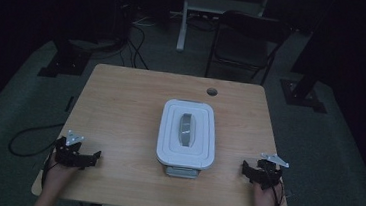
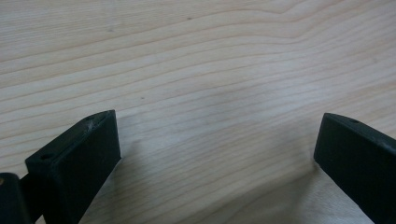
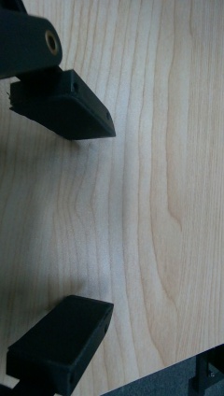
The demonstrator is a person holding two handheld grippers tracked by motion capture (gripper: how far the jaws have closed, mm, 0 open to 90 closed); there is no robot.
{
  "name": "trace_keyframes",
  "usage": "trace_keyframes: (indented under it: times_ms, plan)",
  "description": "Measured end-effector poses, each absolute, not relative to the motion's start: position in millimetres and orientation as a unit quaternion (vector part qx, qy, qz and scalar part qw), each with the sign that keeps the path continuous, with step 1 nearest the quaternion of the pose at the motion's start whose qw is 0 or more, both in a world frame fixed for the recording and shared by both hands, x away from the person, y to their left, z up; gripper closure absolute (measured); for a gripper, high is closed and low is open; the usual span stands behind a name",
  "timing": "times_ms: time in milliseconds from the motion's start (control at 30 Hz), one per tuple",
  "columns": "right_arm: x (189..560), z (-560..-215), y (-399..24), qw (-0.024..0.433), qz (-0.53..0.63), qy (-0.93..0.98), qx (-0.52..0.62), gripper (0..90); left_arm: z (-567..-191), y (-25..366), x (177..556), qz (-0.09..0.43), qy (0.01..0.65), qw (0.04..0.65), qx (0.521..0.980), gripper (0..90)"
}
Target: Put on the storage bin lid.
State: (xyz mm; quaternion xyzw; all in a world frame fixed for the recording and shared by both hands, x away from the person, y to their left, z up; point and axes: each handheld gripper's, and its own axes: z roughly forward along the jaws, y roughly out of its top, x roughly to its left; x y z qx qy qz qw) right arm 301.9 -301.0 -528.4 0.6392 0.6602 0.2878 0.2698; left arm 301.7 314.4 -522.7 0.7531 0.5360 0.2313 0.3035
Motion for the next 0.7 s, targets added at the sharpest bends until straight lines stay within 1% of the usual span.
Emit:
trace_keyframes:
  times_ms: [133,333,700]
  plan:
    - [302.1,-528.4,-301.0,0.268,0.288,0.662,0.638,13.0,-523.7,315.4,303.6,0.22,0.543,0.295,0.755,1.2]
    - [302.5,-528.5,-301.4,0.266,0.289,0.662,0.638,12.5,-523.8,316.8,305.4,0.227,0.56,0.291,0.742,1.2]
    - [303.9,-528.6,-302.4,0.265,0.29,0.665,0.635,12.5,-523.9,317.0,306.0,0.226,0.559,0.291,0.742,1.2]
